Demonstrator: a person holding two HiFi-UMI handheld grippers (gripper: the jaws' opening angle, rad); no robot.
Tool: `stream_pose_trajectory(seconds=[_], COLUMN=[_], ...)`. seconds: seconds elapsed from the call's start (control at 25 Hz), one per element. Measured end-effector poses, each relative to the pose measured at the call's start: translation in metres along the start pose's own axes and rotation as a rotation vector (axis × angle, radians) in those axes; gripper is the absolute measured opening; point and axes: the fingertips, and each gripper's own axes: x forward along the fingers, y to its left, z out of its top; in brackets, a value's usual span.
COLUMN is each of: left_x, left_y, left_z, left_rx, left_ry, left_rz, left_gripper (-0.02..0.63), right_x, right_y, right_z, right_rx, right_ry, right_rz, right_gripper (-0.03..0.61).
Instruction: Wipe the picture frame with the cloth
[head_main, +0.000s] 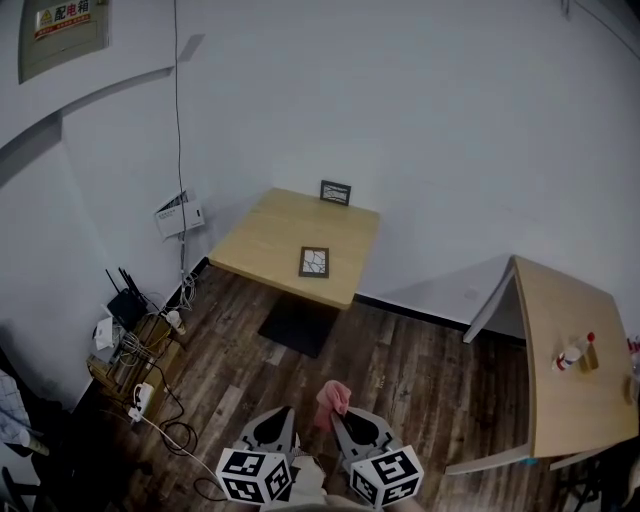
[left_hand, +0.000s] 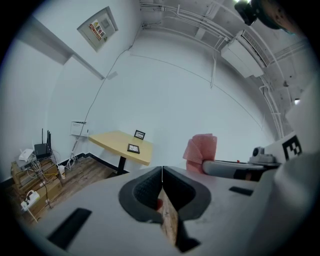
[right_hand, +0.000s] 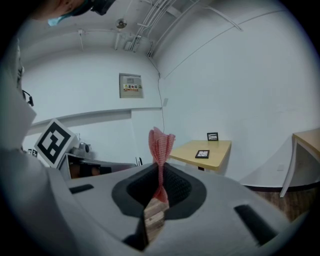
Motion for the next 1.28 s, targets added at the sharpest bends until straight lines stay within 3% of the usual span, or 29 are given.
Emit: stream_pose_trajectory(seconds=[0.44,0.8,1.28], left_x=[0.057,0.127,0.218], left_y=[0.027,0.067,0.151], left_z=[0.013,0.05,0.117], left_rx=[-0.027,-0.029,-0.049], left_ry=[0.013,0.024,0.025], left_rz=[0.002,-0.008,-0.006], left_gripper=[0.005,0.005,0.005], right_x=[0.045,0.124,0.249], right_y=[-0.039,-0.078,-0.117], right_z=[0.008,0.039,0.082], right_rx=[0.033,0.016,-0.007], right_ry=[0.007,0.021,0.039], right_rz=[0.0,0.005,0.005], right_gripper=[0.015,0.015,0.015])
